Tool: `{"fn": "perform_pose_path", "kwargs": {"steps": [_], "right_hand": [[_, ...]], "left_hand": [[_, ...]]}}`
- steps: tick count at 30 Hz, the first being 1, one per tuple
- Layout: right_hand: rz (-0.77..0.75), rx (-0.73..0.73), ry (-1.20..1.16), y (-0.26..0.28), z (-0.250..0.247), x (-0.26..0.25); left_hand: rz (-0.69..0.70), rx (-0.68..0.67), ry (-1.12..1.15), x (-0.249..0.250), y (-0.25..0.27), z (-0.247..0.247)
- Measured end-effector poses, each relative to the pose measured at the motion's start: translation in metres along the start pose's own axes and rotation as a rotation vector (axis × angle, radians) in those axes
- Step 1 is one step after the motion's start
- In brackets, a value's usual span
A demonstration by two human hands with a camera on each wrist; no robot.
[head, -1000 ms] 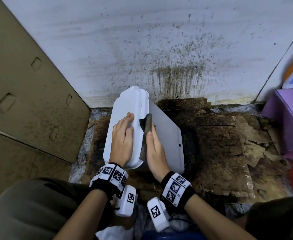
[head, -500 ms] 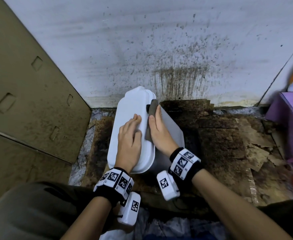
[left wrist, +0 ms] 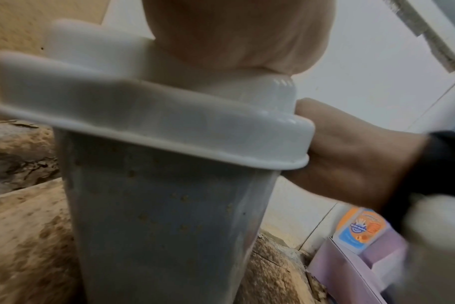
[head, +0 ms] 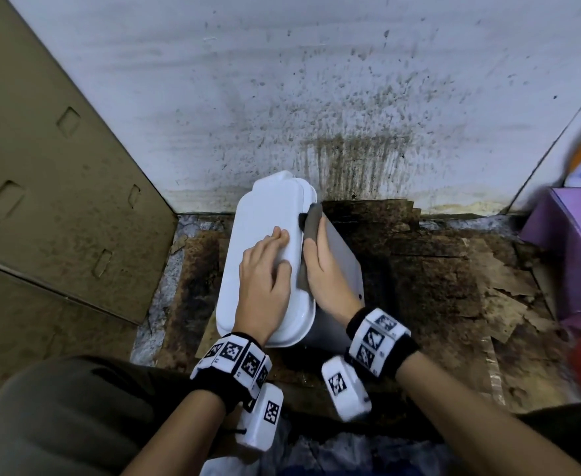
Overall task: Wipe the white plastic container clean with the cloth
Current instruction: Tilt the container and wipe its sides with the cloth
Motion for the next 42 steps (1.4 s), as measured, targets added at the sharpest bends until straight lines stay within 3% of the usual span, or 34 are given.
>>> {"fn": "perform_pose_path", "kwargs": {"steps": [5,15,22,31,42], "right_hand": [[-0.102,0.108,-0.056,0.055,0.037,0.01],[-0.152,0.189,-0.139,0.068,0.052,0.025],[-0.016,0.073,-0.117,0.053,0.032,0.061],[0.328,0.13,-0.148,0.044,-0.002,0.126],[0.252,0.253,-0.38,0.044,0.008,0.12]], "left_hand": [[0.004,0.012,0.001,-0.006,0.002,-0.004],[-0.004,0.023,0.005,-0.009,0.001,-0.006],[-0.01,0.027,0.024,-0.011,0.002,-0.01],[-0.003,0.034,0.021,-0.003,0.002,-0.005],[-0.022,0.036,0.004,0.001,0.003,-0.004]]}}
Point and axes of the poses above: each hand's wrist, its own y-axis away from the middle knuckle, its own z-axis out of the palm, x = y × z, the point moved 1 cm from there along -y, towards the middle knuckle, and after that the axes turned 8 degrees about -x, right-handed, at the moved point
